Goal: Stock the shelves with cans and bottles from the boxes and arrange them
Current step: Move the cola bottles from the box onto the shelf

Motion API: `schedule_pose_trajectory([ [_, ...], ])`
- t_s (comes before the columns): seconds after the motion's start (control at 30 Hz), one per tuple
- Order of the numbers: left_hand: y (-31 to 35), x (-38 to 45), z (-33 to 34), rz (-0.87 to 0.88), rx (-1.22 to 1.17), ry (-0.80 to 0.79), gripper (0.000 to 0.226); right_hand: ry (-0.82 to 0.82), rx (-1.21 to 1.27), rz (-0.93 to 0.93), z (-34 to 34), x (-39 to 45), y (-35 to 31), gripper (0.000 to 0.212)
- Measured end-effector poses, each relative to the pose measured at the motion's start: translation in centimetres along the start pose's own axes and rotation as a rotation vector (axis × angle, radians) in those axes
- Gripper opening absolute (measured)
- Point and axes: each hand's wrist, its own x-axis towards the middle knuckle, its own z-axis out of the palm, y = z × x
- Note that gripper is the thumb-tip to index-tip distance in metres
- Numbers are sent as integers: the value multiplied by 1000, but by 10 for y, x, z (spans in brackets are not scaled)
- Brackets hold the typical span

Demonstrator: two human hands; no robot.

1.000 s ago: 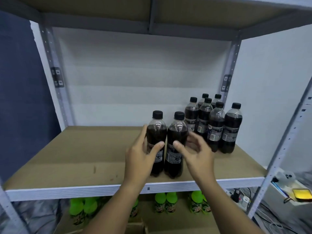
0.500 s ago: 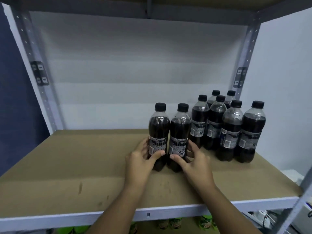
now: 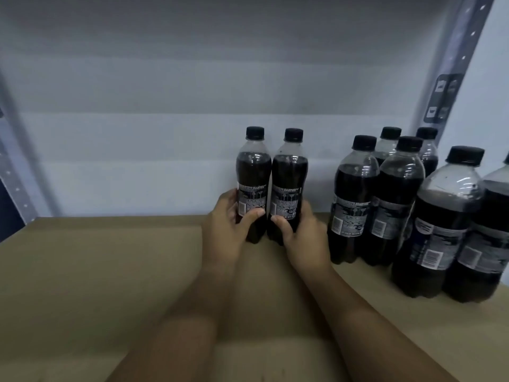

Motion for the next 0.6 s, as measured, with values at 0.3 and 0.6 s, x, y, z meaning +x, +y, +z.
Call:
schedule_pose_trajectory([
  [0.3, -3, 11, 4, -28, 179, 40, 46, -84, 44, 82, 3, 9, -9, 60],
  [0.6, 24, -74, -52, -245, 365, 33, 35, -167, -13, 214, -23, -72, -43, 49],
])
